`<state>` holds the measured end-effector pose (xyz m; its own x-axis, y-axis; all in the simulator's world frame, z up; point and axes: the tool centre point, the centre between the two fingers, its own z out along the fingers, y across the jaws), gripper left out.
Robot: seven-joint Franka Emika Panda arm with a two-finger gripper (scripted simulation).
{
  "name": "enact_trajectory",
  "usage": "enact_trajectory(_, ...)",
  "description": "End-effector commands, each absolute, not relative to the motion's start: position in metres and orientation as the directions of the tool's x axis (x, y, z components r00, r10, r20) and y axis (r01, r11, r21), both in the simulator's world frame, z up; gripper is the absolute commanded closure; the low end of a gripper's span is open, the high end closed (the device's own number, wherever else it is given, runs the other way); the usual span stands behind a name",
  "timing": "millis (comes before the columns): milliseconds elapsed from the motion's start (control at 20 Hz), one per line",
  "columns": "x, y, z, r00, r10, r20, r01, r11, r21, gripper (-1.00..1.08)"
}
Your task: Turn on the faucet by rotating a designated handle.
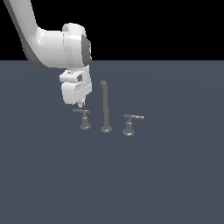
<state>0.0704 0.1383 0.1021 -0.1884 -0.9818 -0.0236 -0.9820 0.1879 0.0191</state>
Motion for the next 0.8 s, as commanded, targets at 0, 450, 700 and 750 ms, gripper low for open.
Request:
enact_trajectory(0, 0.073, 0.139, 0.096, -0.213, -0.977, -0.011, -0.977, 0.213, 0.009, 1.08)
enact_trajectory(450, 0.075, 0.139, 0.09, -0.234, -0.972, 0.0, -0.972, 0.234, 0.0, 1.08)
enact_trajectory(700, 0.063, 0.15, 0.089, -0.233, -0.972, 0.0, -0.972, 0.233, 0.001, 1.08)
enact_trajectory(750, 0.06, 0.153, 0.089, -0.233, -0.972, 0.0, -0.972, 0.233, 0.001, 1.08)
